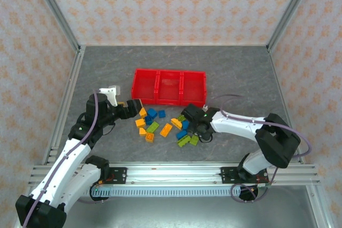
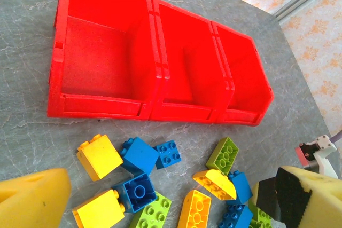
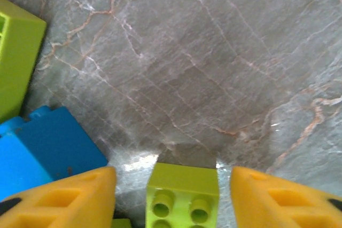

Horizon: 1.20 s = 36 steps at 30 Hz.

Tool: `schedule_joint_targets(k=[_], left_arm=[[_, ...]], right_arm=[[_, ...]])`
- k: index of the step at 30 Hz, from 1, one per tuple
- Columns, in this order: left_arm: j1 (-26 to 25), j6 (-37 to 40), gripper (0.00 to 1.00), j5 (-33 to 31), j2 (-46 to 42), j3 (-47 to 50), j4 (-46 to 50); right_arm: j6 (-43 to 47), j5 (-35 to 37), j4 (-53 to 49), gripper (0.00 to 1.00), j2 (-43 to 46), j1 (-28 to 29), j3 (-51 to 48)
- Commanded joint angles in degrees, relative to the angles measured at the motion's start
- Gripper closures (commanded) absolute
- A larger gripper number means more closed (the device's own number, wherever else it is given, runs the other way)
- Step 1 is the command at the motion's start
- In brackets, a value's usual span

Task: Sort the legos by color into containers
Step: Pick up the lego from the bottom-center of the table.

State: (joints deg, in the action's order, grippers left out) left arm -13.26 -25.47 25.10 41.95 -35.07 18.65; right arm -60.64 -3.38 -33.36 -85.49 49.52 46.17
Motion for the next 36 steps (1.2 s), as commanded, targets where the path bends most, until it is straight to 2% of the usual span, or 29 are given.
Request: schedule_joint_targets(k=[1,6,17,23,29,36], left_arm=[[-0.19,0.25,0.01,0.21,-0.59,0.95,-1.43],[-0.15,0.16,0.01,0.21,-0.38,1.00,-1.52],[-0.19,0.07,0.01,-0.27,0.15,0.98,-1.45],[-0.19,0.04,0.01,-0.49,0.42,1.07,-1.43],[-0.19,-0.05,0.01,-0.71,0.84,1.07,-1.43],[-0.16,-0.15,0.01,-0.94,1.20,1.12,-1.54]], right_arm=[[-0.52,0.70,2.02,0.49,-2.02,1.10,-2.85],[-2.02,0.84,3.93,0.53,-1.54,1.99,-7.35],[-0.01,5.06,1.25,0.55,-1.75,2.00,-9.71],[2.07,7.35,-0.39,0.62,-2.51,1.94,-8.81],[6.25,11.61,-5.91,0.75,-0.20,1.99,-1.71],[12.31,22.13,-13.81,0.78,4.24,1.83,13.78]])
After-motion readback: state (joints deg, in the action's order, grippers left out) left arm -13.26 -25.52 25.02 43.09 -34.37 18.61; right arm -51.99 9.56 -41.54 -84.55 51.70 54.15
